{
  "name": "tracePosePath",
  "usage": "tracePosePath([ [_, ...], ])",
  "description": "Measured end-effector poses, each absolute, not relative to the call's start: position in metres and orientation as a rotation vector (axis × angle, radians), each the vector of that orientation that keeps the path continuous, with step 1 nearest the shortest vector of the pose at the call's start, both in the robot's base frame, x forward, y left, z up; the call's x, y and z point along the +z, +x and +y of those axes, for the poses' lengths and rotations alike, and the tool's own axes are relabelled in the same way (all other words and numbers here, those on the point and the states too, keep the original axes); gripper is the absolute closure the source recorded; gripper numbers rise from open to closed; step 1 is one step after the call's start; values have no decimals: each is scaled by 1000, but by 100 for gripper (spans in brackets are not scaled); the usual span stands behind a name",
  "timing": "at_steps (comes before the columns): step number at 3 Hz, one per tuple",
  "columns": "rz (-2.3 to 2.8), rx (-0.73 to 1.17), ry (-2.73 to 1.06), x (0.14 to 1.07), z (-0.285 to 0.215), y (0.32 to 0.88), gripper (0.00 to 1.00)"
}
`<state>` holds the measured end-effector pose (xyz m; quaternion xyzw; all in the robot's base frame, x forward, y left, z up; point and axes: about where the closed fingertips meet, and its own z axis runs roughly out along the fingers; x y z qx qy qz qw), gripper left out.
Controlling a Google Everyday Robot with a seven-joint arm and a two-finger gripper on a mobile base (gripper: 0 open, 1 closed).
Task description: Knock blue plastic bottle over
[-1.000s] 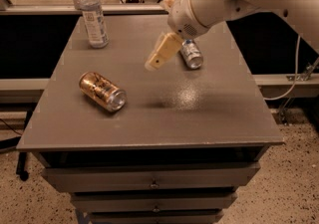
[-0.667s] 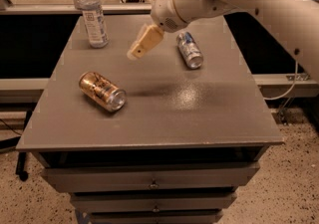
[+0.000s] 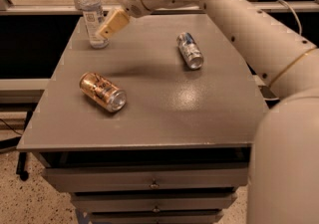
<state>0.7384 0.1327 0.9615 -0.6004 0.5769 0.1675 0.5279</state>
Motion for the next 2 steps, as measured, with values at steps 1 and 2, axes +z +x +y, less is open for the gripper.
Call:
tracePosePath([
  [1, 1353, 470, -1394, 965, 167, 770, 0],
  [2, 1369, 570, -1338, 959, 192, 796, 0],
])
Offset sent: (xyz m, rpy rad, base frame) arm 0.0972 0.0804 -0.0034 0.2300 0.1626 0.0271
